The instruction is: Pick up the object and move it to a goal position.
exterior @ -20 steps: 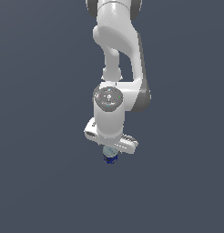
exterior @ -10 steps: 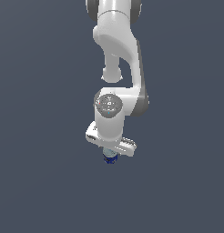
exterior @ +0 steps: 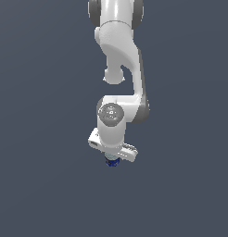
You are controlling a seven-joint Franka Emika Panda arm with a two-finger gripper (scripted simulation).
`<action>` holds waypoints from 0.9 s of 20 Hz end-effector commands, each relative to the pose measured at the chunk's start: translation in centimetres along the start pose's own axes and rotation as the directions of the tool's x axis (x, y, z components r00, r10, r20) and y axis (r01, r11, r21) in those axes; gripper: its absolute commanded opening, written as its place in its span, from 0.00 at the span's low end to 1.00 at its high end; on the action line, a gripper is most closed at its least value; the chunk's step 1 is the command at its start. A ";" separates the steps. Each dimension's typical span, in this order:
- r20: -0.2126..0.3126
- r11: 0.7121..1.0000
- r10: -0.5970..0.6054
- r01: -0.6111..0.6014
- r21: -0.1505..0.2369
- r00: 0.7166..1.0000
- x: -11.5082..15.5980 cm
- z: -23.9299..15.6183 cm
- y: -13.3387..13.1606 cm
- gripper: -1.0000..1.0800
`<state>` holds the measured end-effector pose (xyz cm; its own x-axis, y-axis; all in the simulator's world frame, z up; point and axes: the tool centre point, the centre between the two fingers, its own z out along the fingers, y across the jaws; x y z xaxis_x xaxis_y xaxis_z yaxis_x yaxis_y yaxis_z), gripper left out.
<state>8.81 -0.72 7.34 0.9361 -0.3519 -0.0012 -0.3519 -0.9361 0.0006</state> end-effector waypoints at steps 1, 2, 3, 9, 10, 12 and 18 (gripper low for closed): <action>-0.001 1.000 0.000 0.000 0.000 1.000 0.1 -0.1 0.0 0.00; -0.001 1.000 0.000 0.000 0.000 1.000 0.1 -0.1 0.0 0.00; -0.001 1.000 0.000 0.000 0.000 1.000 0.1 -0.1 0.0 0.00; -0.001 1.000 0.000 0.000 0.000 1.000 0.1 -0.1 0.0 0.00; -0.001 1.000 0.000 0.000 0.000 1.000 0.1 -0.1 0.0 0.00; 0.000 1.000 0.000 0.000 0.000 1.000 0.0 0.0 0.0 0.00; 0.000 1.000 0.000 0.000 0.000 1.000 -0.2 -1.5 0.1 0.00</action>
<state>8.50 -0.74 7.97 0.9361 -0.3516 -0.0073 -0.3516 -0.9361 0.0027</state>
